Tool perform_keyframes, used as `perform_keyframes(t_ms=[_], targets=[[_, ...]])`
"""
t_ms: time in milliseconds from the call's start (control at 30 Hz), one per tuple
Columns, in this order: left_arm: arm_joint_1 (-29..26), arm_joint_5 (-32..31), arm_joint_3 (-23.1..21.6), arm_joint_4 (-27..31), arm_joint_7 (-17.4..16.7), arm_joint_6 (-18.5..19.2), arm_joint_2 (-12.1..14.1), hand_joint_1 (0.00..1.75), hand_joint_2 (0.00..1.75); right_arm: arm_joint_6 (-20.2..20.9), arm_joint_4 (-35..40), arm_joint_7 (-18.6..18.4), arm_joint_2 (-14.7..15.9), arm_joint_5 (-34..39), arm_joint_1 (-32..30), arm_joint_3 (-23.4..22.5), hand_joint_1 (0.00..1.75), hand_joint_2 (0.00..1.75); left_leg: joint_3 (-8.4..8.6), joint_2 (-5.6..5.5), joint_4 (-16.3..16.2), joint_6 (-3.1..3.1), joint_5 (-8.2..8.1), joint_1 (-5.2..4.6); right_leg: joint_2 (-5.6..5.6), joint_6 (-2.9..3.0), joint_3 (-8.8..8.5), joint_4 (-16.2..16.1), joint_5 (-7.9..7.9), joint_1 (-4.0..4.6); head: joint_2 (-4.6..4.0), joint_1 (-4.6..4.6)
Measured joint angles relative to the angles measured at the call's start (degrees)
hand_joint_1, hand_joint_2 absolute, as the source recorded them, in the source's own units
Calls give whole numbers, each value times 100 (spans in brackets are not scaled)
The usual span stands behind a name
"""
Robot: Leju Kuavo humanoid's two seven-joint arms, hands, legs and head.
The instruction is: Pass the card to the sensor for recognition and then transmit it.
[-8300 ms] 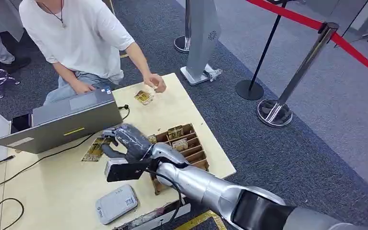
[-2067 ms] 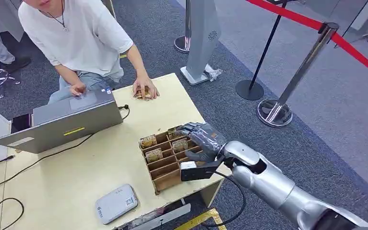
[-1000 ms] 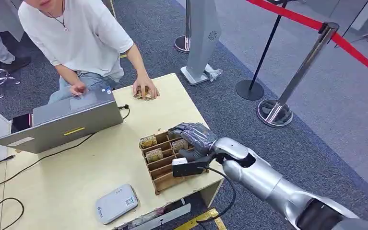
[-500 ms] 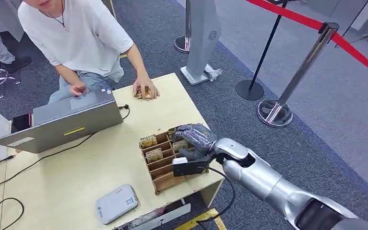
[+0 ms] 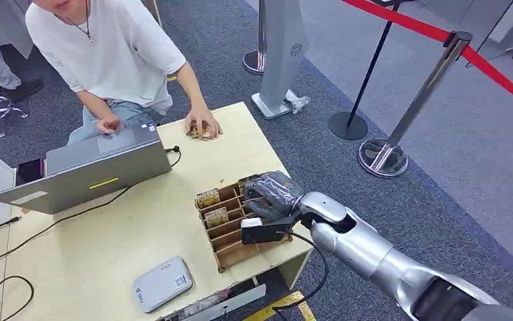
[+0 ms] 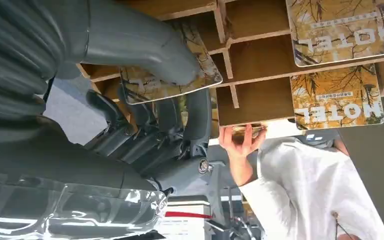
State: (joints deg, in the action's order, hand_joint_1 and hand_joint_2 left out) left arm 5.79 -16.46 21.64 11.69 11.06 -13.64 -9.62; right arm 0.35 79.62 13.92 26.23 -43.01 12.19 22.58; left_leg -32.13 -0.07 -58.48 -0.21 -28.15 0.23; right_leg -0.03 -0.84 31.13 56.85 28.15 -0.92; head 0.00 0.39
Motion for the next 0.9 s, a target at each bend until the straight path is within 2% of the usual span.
perform_keyframes(t_ms=[300,500,733,900], targets=[[0,0,0,0,24,-2,0,0,0,-389,46,140,0,-7,-33,-17,175,175,-1,0,-1,0,0,0,0,0,0,0,0,0,0,0],[-3,17,24,0,70,-26,0,0,0,-827,350,300,0,-4,-69,-168,175,175,-1,0,-1,0,0,0,0,0,0,0,0,0,0,0],[-2,17,48,0,101,-50,-2,0,0,-1586,865,454,-9,-81,-73,-452,175,175,-1,0,-1,0,0,0,0,0,0,0,0,0,0,0],[-2,17,103,0,122,-90,-11,0,0,-2094,1108,726,-79,123,-49,-636,175,175,-3,0,-1,0,0,0,0,0,0,0,0,0,0,0]])
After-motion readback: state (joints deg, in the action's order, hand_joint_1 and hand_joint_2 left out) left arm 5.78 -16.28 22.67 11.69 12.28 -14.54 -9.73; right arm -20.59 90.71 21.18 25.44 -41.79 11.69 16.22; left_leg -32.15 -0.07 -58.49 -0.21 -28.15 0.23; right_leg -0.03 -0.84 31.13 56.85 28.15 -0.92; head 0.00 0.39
